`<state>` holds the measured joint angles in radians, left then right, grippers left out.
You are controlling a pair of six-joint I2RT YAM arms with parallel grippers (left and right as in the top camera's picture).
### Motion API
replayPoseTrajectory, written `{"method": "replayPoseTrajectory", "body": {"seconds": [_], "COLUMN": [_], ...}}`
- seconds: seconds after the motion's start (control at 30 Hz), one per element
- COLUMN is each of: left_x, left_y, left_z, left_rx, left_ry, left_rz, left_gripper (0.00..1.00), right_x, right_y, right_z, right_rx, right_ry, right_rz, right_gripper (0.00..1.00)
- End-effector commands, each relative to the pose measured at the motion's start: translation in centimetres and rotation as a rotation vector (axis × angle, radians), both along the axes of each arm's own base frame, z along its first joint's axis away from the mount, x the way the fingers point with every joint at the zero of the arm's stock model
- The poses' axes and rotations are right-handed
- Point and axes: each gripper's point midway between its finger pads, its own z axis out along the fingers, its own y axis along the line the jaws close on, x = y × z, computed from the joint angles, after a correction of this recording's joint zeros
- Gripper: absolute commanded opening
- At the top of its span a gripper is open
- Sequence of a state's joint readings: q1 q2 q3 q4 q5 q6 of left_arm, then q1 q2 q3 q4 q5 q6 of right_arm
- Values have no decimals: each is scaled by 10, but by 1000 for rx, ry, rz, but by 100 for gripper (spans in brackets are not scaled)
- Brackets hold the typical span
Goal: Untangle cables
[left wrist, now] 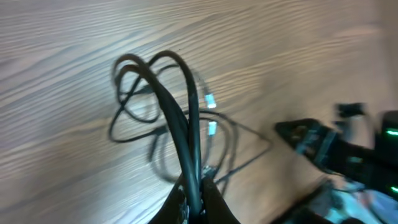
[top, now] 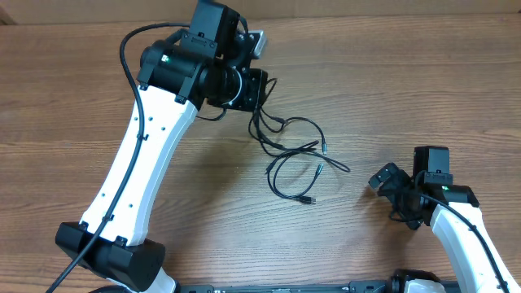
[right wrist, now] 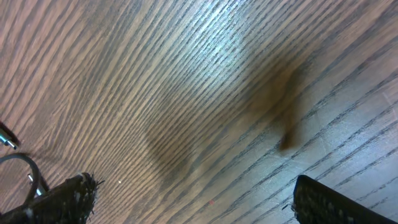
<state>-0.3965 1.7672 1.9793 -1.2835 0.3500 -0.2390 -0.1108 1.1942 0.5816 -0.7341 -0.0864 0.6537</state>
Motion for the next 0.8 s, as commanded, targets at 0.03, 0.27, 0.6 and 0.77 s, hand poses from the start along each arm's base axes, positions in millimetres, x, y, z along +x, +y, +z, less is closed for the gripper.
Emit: {"method": "replayPoseTrajectory", "body": {"seconds": [0.03, 0.27, 0.6, 0.77], "left_x": [8, 4, -12, -19], "left_y": [30, 42, 48, 51], "left_z": [10, -21, -66, -80], "left_rx": [125, 209, 263, 277], "left_ry": [-71, -3, 129, 178], "left_rz": [107, 124, 130, 151], "left_gripper": [6, 34, 41, 43], "right_x": [2, 3, 7, 16], "right_y": [6, 20, 22, 21], "right_z": [2, 5, 15, 40], "right_rx": [40, 82, 86, 58], "right_ry": [-11, -38, -49, -90], "right_rz": [9, 138, 166, 237], "right_gripper": [100, 100, 100, 100]}}
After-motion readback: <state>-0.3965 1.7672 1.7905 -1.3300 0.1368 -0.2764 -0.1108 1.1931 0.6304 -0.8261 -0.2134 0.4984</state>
